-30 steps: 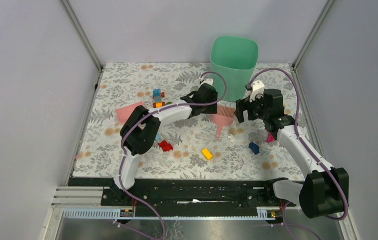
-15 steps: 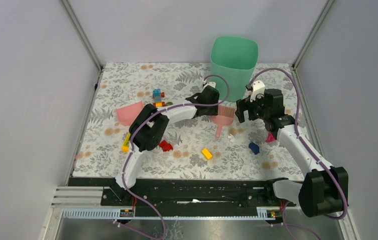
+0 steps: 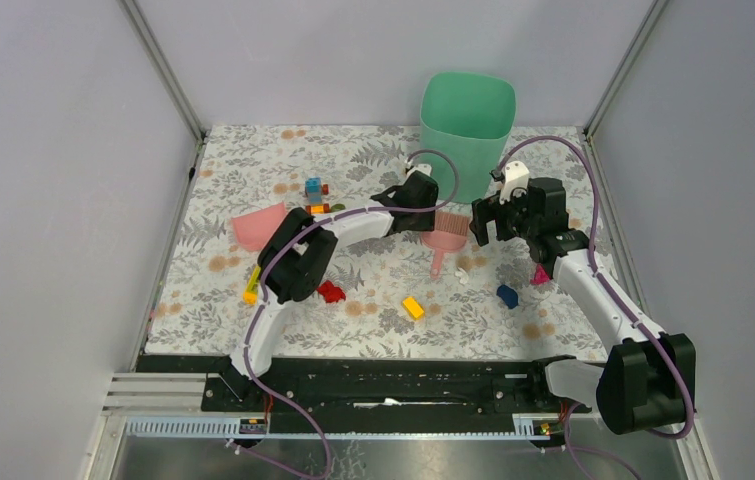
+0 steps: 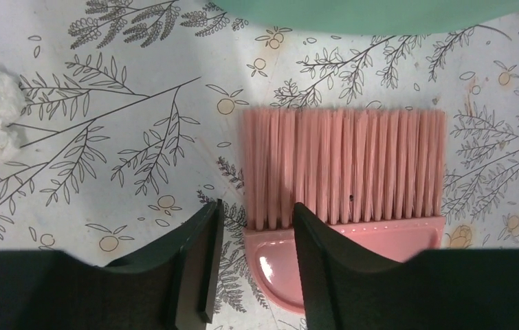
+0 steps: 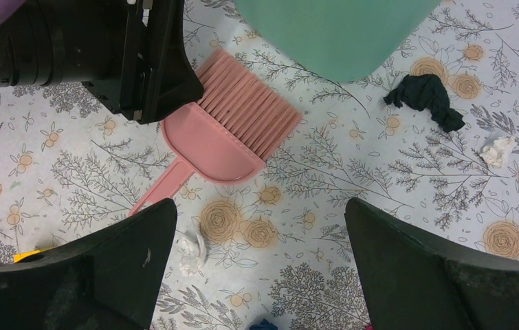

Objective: Sweep away the paper scraps from the table

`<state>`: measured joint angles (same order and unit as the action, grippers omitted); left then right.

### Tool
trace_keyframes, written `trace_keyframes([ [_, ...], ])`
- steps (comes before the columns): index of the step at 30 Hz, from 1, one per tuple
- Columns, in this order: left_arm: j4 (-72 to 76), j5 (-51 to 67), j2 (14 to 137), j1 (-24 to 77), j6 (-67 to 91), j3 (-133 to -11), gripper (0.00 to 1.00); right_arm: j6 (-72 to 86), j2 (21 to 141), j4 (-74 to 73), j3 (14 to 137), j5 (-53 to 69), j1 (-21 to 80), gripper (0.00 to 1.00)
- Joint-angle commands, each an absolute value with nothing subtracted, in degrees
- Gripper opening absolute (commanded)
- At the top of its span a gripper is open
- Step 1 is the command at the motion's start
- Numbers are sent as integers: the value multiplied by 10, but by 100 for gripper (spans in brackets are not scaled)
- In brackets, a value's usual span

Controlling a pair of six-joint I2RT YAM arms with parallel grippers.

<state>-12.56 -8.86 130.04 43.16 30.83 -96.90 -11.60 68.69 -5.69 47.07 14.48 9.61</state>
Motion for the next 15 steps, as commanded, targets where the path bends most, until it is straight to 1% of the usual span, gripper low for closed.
trace_keyframes([
  [1, -149, -108, 1255, 431, 289, -969, 50, -123, 683, -45, 474, 156, 90, 100],
  [5, -152, -144, 1191, 426, 258, -937, 53, -123, 688, -45, 474, 166, 90, 100],
  [7, -147, -139, 1182, 422, 258, -930, 56, -122, 692, -46, 475, 169, 90, 100],
  [12, -123, -90, 1216, 419, 289, -945, 59, -122, 692, -48, 476, 164, 89, 100],
  [15, -111, -85, 1252, 419, 299, -971, 58, -122, 688, -48, 475, 162, 85, 100],
])
